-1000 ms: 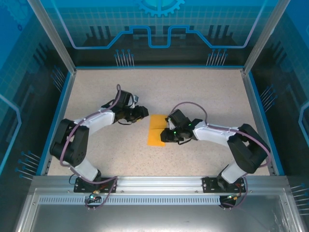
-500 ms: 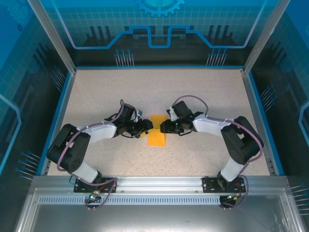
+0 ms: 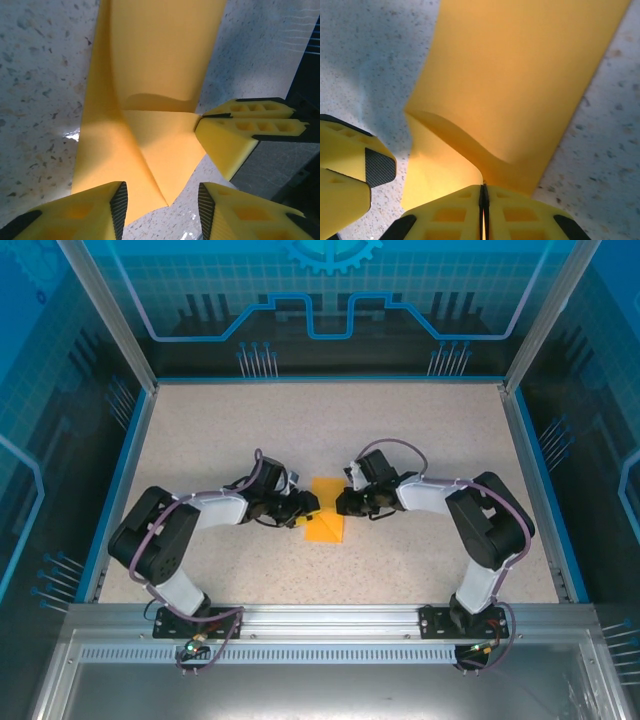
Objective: Fold a paper plane with a square sheet of paper (pick it up from the middle)
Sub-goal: Turn over the paper at the center of the table.
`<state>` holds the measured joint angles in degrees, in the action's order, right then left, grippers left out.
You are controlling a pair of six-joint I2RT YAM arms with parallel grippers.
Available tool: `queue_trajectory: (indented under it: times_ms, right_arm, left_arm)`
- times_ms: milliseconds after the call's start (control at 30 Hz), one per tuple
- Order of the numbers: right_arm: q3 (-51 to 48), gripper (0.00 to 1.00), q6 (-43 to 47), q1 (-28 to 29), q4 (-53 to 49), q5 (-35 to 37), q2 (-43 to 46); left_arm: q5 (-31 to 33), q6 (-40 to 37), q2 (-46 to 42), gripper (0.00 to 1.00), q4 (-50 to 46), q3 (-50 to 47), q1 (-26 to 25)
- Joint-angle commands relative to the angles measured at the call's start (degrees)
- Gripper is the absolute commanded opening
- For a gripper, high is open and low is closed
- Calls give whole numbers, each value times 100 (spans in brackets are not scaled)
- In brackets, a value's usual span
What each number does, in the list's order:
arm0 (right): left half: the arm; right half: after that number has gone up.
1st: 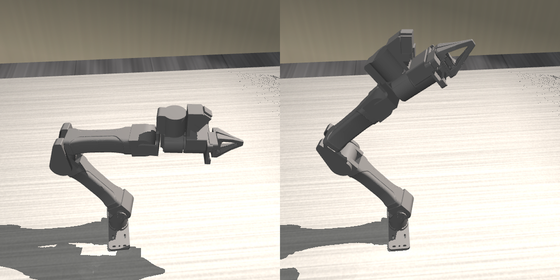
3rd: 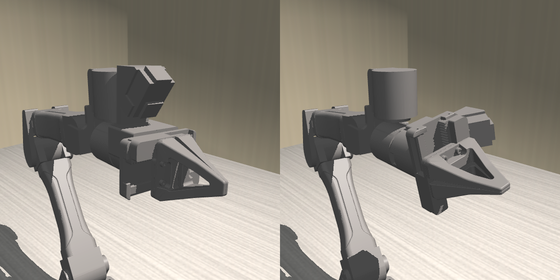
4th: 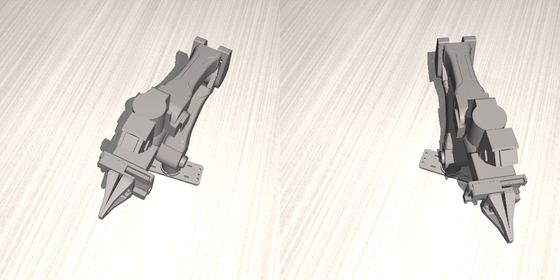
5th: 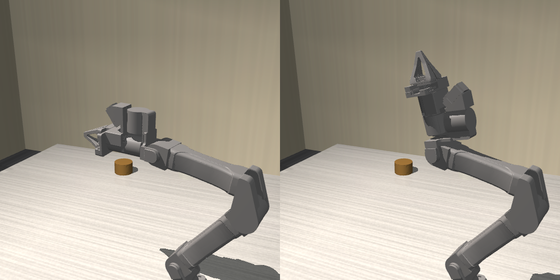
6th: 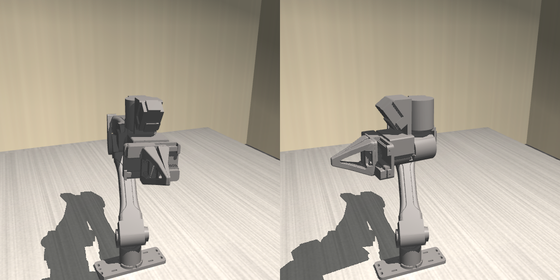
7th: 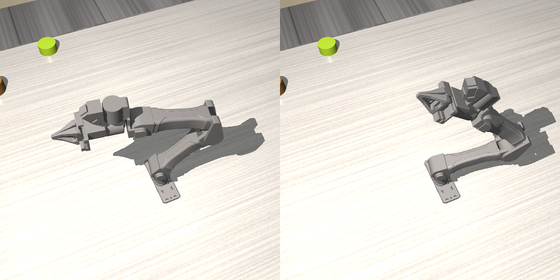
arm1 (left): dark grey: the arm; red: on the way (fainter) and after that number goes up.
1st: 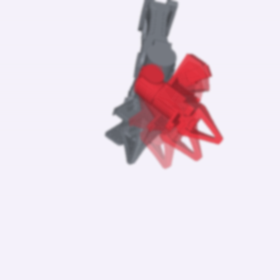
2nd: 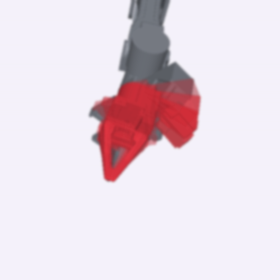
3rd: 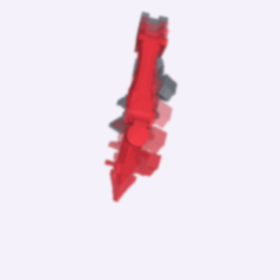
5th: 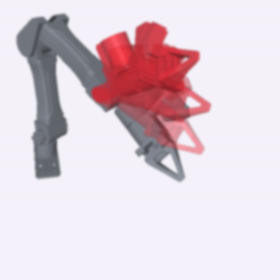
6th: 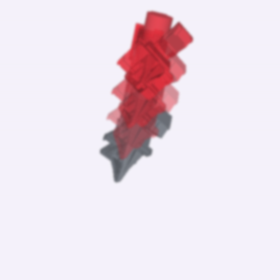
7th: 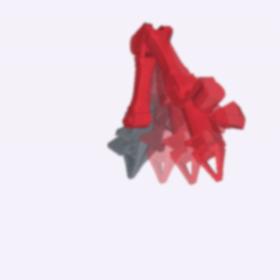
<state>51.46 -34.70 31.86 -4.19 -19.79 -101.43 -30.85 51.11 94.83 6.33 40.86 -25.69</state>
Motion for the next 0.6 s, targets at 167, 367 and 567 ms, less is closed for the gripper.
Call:
queue_trajectory:
  times_ms: [167, 367, 567]
  right_arm:
    - [-280, 11, -125, -92, 252, -21, 144]
    - [-294, 11, -134, -93, 234, -7, 181]
    - [-295, 12, -134, -96, 203, -7, 201]
  left_arm:
    - [-291, -41, 370, 38, 298, 200, -96]
    - [-312, -140, 560, 36, 325, 370, -134]
    - [-289, -324, 810, 35, 221, 554, -139]
